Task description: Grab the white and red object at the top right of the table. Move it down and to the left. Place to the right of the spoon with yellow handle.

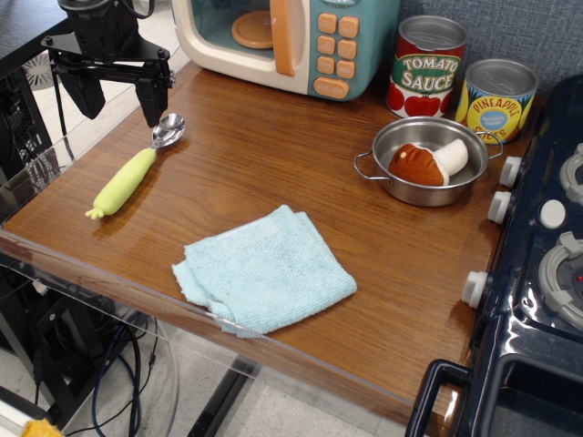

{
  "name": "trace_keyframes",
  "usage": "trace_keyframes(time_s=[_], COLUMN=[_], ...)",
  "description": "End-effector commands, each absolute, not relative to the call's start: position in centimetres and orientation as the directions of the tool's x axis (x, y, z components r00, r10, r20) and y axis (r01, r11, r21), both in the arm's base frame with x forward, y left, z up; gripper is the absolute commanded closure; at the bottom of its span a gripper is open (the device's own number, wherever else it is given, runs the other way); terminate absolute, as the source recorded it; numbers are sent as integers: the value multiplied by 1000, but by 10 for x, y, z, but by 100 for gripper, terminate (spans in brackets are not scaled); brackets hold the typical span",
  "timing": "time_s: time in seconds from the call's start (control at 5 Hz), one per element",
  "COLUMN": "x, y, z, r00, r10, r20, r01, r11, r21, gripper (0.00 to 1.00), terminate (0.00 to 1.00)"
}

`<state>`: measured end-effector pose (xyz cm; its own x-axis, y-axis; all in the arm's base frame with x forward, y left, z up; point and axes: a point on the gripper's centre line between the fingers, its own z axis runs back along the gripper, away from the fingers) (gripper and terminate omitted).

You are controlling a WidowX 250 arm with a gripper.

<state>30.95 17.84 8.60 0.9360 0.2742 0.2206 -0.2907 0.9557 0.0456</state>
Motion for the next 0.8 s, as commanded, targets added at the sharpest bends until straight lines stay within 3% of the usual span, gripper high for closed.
trace_keyframes(time_s=[0.0, 0.2, 0.6], x=[310, 324, 365], y=[178, 158, 101], z=[86, 89, 95], r00=[936, 955, 978], r10=[274, 204, 91], r20=[221, 217, 188], r01=[-291, -224, -93], r11=[956, 972, 996], r21=[46, 69, 1], gripper=[0, 0, 0], terminate=[0, 0, 0])
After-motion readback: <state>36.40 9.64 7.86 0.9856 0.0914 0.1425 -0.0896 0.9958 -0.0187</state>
